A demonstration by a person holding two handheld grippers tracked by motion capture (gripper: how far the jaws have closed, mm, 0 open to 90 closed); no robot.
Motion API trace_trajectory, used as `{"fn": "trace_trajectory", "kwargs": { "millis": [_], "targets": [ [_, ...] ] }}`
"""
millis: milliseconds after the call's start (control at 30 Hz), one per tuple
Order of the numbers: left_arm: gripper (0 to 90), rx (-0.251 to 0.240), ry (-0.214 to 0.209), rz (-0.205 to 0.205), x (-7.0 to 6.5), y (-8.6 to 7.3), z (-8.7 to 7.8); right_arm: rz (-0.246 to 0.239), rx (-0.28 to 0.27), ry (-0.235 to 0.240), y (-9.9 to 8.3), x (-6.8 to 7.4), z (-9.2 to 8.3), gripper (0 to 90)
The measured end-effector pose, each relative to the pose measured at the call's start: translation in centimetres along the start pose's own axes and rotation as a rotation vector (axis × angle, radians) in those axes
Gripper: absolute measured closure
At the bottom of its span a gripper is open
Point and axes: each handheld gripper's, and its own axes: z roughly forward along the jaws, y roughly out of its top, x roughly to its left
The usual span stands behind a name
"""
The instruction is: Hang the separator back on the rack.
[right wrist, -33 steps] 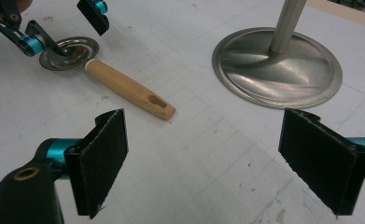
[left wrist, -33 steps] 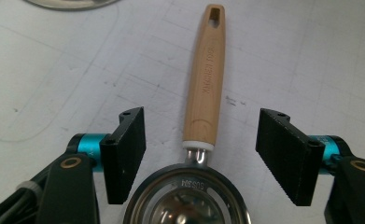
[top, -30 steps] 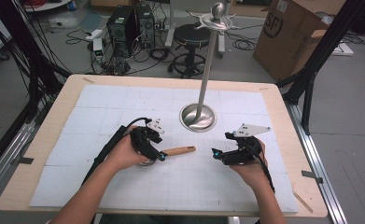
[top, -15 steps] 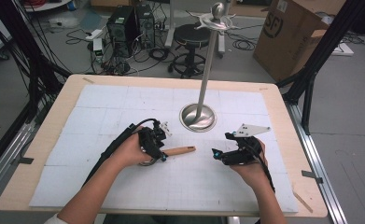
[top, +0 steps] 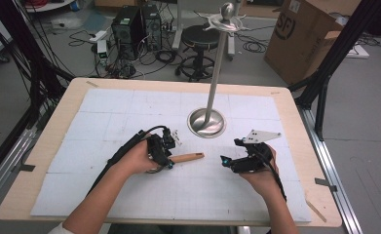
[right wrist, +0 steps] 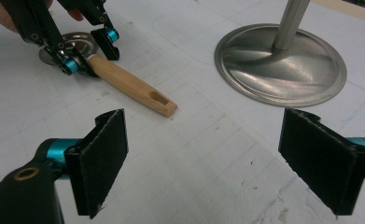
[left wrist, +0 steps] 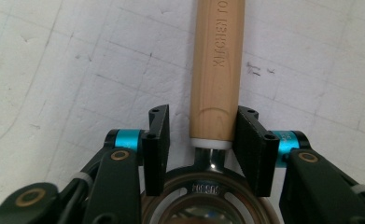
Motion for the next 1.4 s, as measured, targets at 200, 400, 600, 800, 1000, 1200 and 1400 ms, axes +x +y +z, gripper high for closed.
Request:
{"fn": "trace_trajectory", "kwargs": {
  "millis": [200, 400, 600, 800, 1000, 1200, 1400],
  "targets": [
    [68.7, 0.003, 0.004, 0.015, -0.4, 0.1, -0.1, 0.004, 0.001, -0.003, -0.1, -0.1, -0.1, 14.5],
    [69.2, 0.004, 0.026, 0.029, -0.8, 0.1, -0.1, 0.005, 0.012, -0.003, -0.2, -0.2, 0.1, 14.5],
    [69.4, -0.014, 0.021, 0.020, -0.7, -0.1, -0.1, 0.006, 0.003, -0.007, -0.2, -0.3, -0.2, 14.5],
    [69.5, -0.083, -0.005, -0.002, -0.4, -0.9, -0.7, 0.004, 0.004, -0.008, -0.2, -0.2, -0.2, 14.5],
    [69.4, -0.203, -0.014, -0.025, -0.1, -1.2, -2.9, 0.004, 0.002, -0.005, -0.2, -0.2, -0.2, 14.5],
    [69.4, -0.308, -0.022, -0.057, 0.4, -1.7, -4.9, 0.001, 0.007, -0.007, -0.1, 0.0, -0.1, 14.5],
    [69.4, -0.389, -0.024, -0.078, 1.0, -2.2, -6.2, -0.004, 0.010, -0.004, -0.1, 0.0, 0.0, 14.5]
  ]
}}
